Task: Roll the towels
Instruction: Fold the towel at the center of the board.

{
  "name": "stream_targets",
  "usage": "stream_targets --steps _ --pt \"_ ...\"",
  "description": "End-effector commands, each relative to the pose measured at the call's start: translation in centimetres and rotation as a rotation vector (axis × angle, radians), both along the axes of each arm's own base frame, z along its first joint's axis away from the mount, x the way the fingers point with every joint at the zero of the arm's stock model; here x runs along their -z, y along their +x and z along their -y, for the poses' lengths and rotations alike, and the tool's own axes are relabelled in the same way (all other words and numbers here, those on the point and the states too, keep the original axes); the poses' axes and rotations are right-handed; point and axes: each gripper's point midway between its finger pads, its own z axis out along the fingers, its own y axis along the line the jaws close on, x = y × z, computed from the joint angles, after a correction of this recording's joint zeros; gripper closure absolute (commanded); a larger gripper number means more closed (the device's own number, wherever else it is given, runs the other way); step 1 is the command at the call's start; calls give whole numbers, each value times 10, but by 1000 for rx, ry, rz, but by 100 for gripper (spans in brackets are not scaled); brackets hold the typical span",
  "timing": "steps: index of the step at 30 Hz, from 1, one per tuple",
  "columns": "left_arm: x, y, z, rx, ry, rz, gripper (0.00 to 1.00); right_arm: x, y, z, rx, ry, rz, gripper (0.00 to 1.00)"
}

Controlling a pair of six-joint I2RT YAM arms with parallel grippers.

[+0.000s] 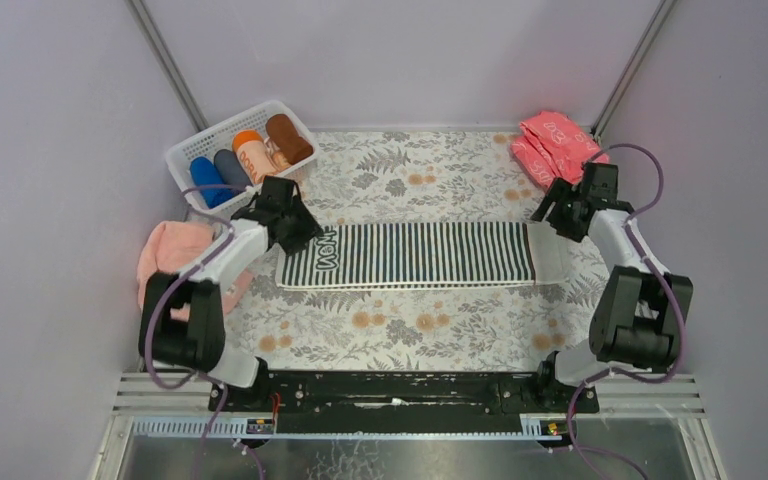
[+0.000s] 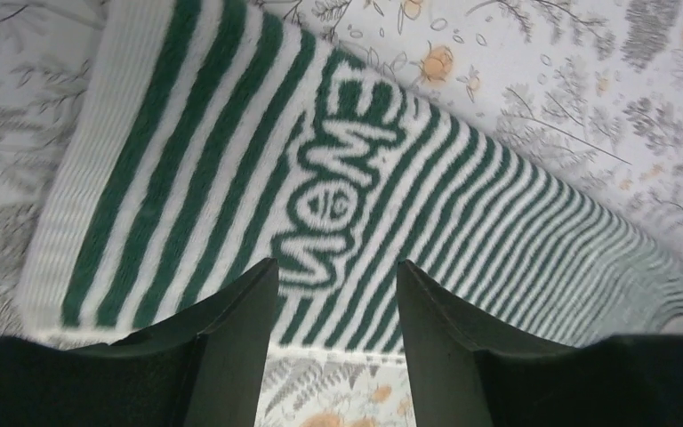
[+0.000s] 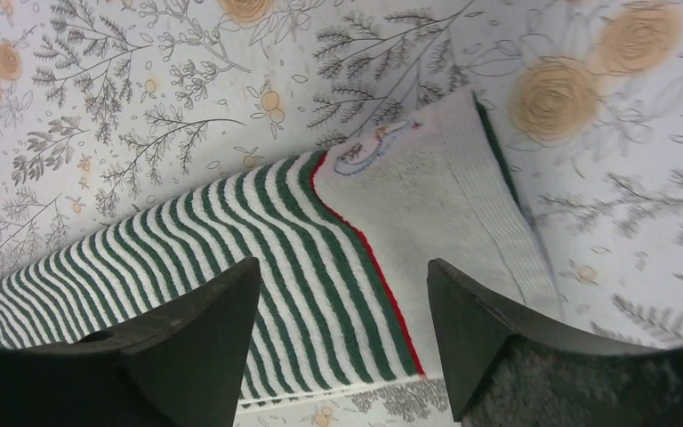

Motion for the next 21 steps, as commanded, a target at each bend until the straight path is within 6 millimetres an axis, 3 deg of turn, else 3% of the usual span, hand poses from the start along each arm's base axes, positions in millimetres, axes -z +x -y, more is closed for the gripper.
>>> stream_targets --steps 1,8,15,17,21 --pt "21 34 1 -20 48 5 49 -1 28 -13 -62 82 71 25" --pt "81 16 -25 -124 89 -143 50 43 54 11 15 25 6 25" --pt "111 -20 -56 -238 81 -215 51 74 68 31 100 58 -57 25" --pt "112 -28 -60 -255 75 -216 50 75 66 34 116 74 -71 25" --pt "107 -31 -56 -244 48 -195 50 50 70 17 33 140 8 25"
